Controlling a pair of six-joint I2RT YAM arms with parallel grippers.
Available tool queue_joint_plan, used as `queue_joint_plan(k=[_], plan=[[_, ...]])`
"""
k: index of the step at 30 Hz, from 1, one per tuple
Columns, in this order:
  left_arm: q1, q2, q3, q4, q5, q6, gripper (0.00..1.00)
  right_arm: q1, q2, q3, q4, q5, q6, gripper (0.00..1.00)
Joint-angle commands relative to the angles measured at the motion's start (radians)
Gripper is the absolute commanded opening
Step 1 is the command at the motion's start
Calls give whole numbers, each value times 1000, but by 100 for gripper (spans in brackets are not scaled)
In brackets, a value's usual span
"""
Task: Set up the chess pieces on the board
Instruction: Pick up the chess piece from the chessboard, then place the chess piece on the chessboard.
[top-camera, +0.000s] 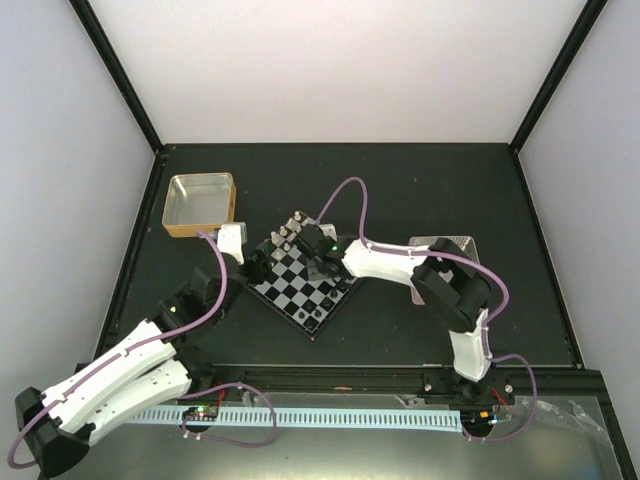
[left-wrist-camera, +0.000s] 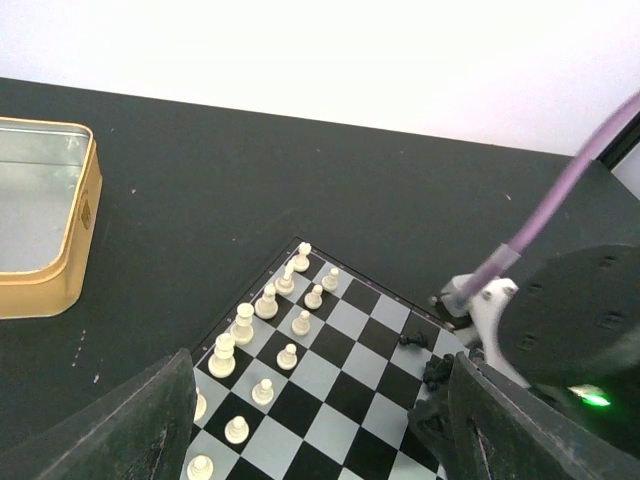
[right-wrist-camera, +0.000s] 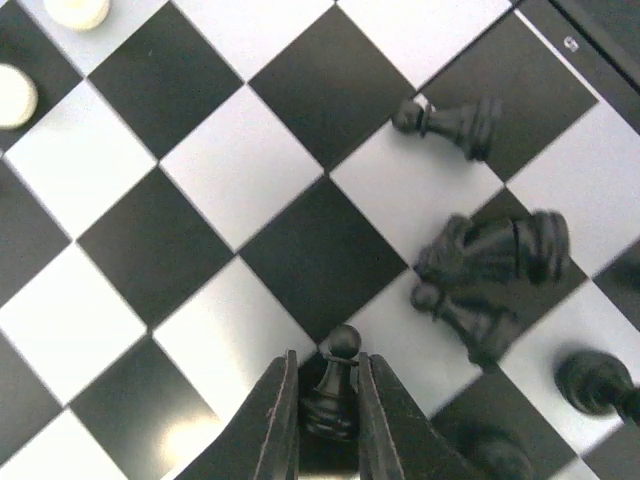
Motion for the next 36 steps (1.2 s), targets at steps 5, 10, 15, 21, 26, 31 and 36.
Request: queue_joint_plan(k=[5,10,15,21,26,31,36], plan=[[53,-12,44,-48,137,-73,72,-1,-271,-225,397,-141,-217,15],[134,-3,108,-69,396,-110,74,-12,-435,-380,622,-257,-344,16],[188,52,200,-89,692,-117,77,-12,-606,-551,843,-379,-472,14],[212,132,250,-75,944,-118,80,-12,-735,-636,901,-556,-616,12],[230,182,263,-57,1092,-154,74,-12,-820,-703,975,-605,-705,12],[236,207,258,1,1211,-201,60,-12,-855,-741,1023,-619,-780,12],[240,220,257,48,1278,-236,47,-12,-863,-751,1042,-627,-806,12]])
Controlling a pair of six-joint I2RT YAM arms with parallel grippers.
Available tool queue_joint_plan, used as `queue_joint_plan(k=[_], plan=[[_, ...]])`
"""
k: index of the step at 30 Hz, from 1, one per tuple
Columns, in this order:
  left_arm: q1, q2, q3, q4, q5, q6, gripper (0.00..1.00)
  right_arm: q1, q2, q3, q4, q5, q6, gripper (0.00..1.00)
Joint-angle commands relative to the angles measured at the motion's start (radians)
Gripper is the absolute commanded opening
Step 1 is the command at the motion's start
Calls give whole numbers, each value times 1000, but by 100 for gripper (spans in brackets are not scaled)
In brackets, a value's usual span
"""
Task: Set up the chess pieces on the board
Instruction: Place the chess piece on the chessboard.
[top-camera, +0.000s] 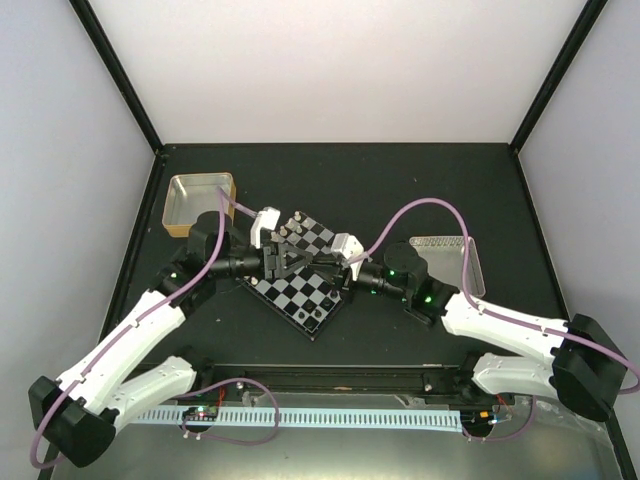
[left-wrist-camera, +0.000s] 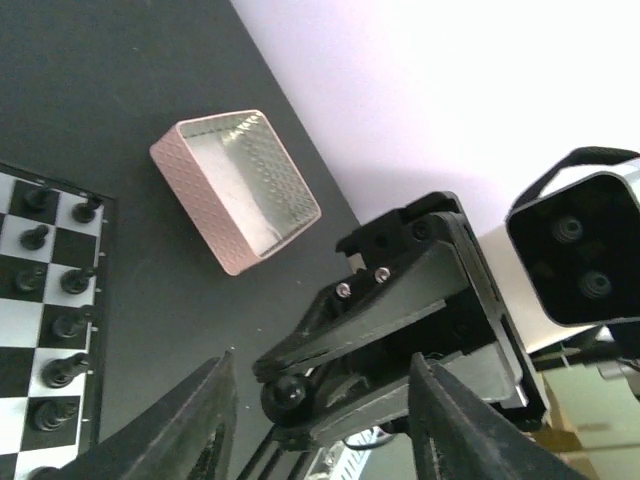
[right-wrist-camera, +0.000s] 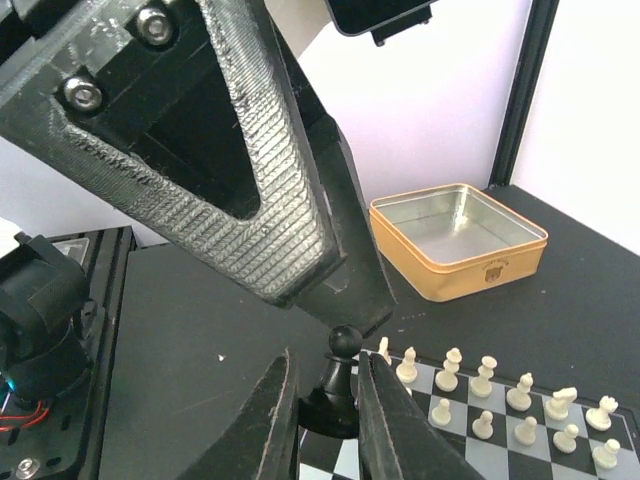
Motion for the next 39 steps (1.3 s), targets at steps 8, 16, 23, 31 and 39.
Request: queue_joint_plan(k=[8,16,23,31,39], plan=[[12,62,41,41,152,-14,26,-3,-14,-6,78,-30,-59,12],[15,88,56,24,183,14,2,-3,-6,0,65,-19,-43,16],[24,61,54,-10,70,70,1,-4,-15,5,-9,49,46,61],[7,72,42,-114,-286,176,2,-4,-126,19,-234,322,290,74],[-145,229,72,-173,-559,226,2,-17,-75,153,-683,729,640,74]])
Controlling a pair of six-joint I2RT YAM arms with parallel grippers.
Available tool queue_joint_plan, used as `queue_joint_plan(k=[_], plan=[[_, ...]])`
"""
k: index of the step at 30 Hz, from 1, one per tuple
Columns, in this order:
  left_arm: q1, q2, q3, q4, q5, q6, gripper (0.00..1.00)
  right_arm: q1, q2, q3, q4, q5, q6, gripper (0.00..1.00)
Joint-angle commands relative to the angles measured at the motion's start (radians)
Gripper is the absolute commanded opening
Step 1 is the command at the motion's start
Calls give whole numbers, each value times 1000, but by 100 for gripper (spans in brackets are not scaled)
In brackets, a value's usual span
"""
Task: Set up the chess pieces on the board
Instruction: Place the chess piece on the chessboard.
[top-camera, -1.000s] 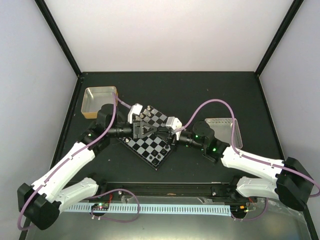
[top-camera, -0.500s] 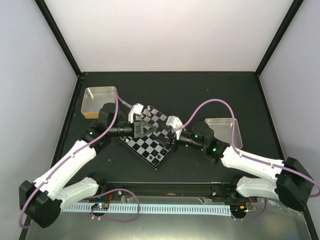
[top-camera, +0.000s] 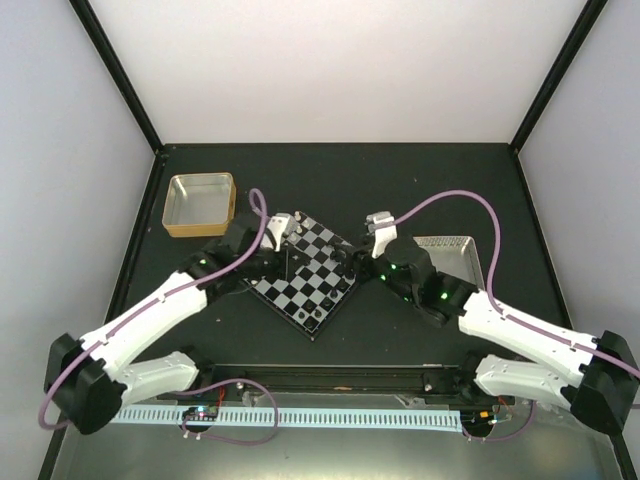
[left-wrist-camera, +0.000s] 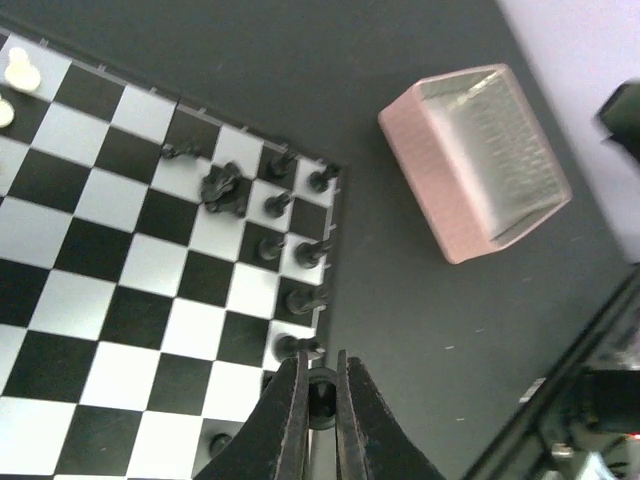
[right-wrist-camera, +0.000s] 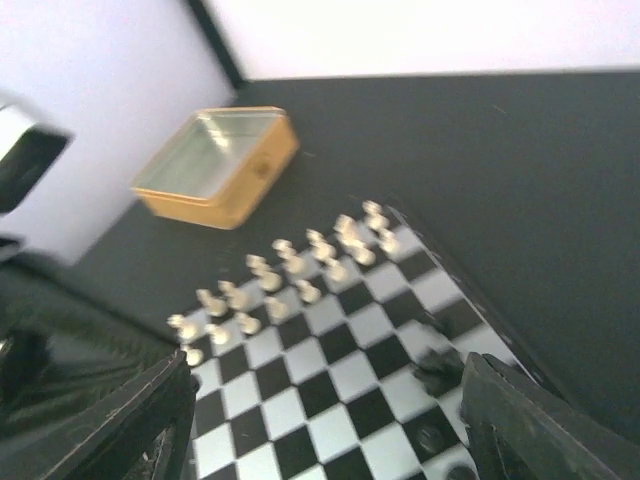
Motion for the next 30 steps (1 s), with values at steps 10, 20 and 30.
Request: queue_joint_plan(k=[10,20,30], plan=[[-196,247,43,-63,-284,59,2,-79,94,43,-352,225,392,74],[-250,364,21,-26,-314,36,1,-81,105,45,-345,203,382,74],[-262,450,28,-8,-334,47,2,-82,109,45,-352,207,385,74]])
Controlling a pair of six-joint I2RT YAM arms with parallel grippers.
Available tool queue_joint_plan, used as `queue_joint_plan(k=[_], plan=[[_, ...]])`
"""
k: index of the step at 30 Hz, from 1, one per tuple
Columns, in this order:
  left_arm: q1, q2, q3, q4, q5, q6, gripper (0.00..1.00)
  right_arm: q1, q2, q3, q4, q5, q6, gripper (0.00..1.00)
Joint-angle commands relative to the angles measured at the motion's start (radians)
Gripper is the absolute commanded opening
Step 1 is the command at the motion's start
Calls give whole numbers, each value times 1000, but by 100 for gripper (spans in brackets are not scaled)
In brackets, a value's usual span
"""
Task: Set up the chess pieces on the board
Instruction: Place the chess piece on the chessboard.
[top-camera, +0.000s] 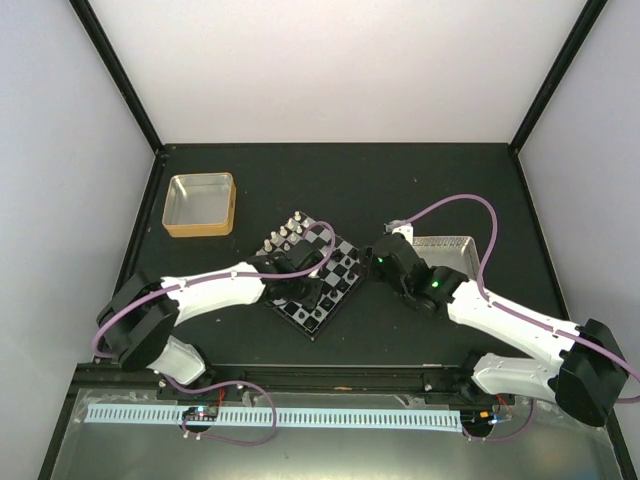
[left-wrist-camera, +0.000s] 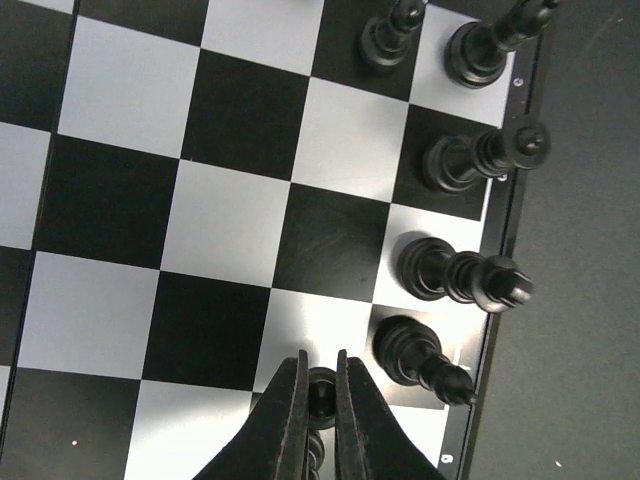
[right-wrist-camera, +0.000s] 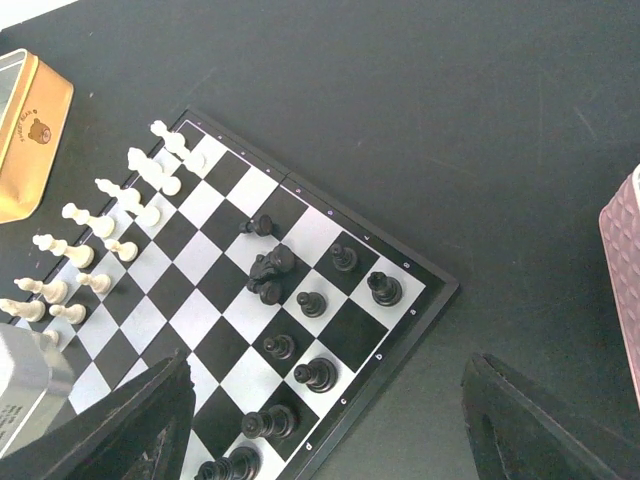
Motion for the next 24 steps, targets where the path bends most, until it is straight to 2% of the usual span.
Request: queue_joint_plan(k=[1,8,14,24], plan=[[-8,31,10,34,-27,4,2,-5,1,-3,-5,21,16,74],[-10,65,13,46,-27,4,5,-5,1,-2,-9,23,18,74],[-9,63,7,49,-37,8,18,-6,1,1,-7,22,17,75],[-9,23,21,40,-26,13,20,-5,-6,7,-11,19,19,74]])
